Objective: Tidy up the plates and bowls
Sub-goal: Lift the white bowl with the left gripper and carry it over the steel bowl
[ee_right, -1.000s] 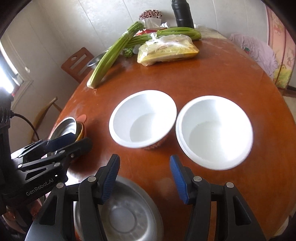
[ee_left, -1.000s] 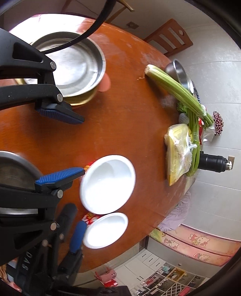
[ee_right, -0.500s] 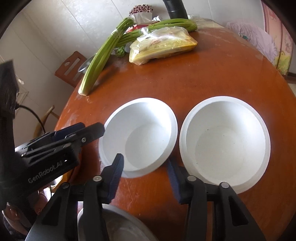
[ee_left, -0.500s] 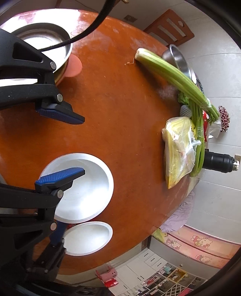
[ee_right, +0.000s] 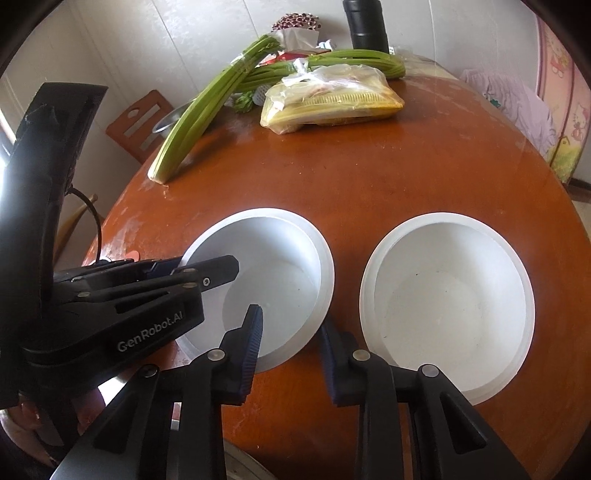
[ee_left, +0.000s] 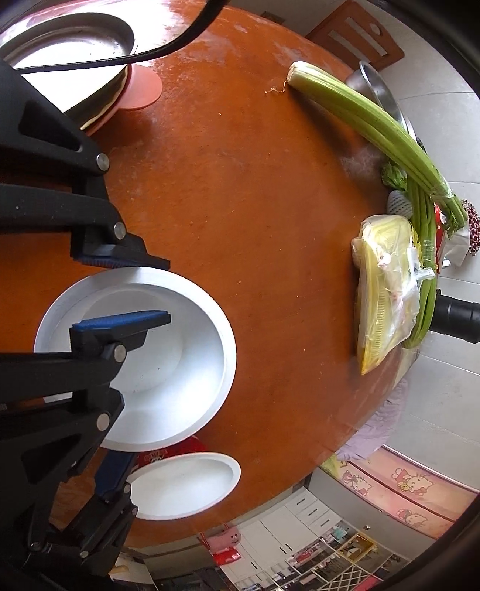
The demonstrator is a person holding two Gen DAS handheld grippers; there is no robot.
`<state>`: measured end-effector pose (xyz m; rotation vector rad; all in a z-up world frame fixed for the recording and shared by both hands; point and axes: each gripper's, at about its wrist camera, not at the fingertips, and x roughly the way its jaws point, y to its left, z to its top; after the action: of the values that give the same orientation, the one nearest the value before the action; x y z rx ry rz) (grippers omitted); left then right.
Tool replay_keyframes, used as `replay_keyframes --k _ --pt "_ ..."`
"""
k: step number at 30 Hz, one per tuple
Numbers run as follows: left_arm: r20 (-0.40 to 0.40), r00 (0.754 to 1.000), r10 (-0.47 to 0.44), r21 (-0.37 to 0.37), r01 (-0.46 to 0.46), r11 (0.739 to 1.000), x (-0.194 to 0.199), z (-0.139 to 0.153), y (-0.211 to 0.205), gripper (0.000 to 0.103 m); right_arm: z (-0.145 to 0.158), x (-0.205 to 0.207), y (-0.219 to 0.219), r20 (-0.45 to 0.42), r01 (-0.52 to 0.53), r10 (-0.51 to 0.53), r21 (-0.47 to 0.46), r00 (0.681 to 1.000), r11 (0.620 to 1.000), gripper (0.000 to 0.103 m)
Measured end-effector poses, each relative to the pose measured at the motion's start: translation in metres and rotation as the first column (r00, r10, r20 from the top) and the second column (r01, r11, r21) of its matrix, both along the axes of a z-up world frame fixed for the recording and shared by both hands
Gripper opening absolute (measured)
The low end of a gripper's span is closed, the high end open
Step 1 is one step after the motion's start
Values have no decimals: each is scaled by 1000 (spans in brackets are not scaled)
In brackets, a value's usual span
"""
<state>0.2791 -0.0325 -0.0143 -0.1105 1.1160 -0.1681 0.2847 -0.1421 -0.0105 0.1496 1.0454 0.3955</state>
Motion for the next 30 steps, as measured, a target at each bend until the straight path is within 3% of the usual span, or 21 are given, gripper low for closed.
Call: replay_keyframes --k 30 --pt "106 994 16 -29 -13 1000 -63 48 3 21 38 -46 -1 93 -22 21 12 995 1000 32"
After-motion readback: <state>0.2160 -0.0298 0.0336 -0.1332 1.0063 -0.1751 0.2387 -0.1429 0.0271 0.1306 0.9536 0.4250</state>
